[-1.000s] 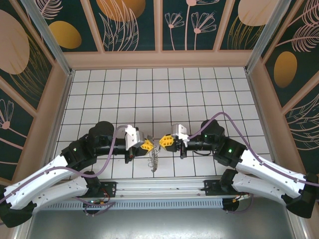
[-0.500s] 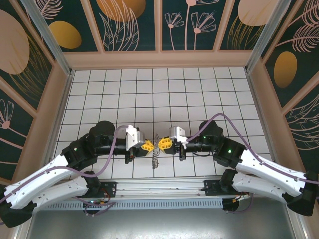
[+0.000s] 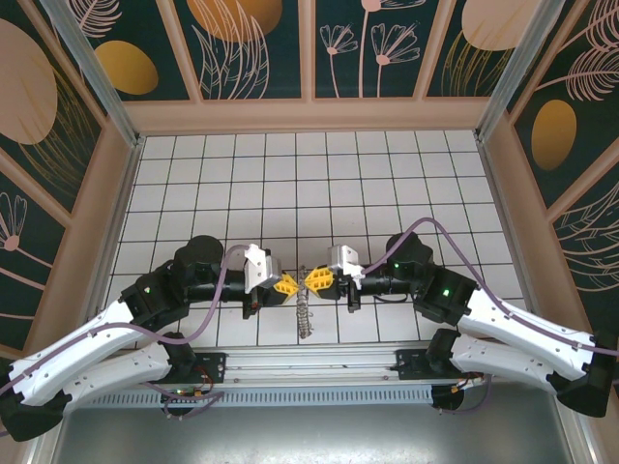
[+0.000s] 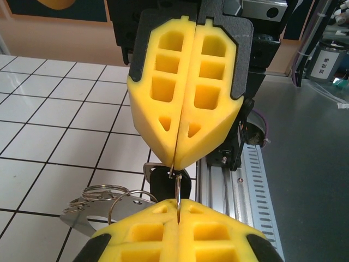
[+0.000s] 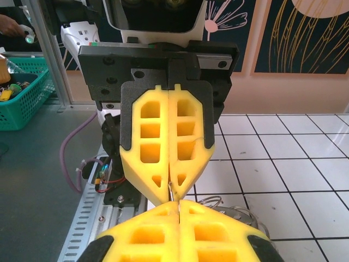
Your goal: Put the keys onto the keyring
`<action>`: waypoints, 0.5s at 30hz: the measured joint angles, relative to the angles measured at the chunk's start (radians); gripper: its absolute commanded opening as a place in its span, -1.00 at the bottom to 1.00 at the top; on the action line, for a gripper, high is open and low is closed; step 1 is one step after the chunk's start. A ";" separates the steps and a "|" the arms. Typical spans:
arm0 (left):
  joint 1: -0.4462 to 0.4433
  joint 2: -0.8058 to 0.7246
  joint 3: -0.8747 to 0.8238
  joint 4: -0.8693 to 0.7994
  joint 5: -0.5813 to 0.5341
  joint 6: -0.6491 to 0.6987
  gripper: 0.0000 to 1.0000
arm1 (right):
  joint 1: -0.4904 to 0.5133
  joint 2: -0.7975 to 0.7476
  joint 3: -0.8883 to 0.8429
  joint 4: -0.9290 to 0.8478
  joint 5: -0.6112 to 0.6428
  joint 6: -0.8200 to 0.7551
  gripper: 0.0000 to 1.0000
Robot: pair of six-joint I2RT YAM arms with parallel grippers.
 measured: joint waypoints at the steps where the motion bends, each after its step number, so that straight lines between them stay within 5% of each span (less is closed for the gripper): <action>1: 0.000 0.000 0.000 0.000 0.000 0.000 -1.00 | 0.001 0.000 0.000 0.000 0.000 0.000 -1.00; 15: 0.000 -0.003 0.000 0.000 0.001 0.000 -1.00 | 0.004 0.000 0.003 -0.020 -0.003 0.000 -1.00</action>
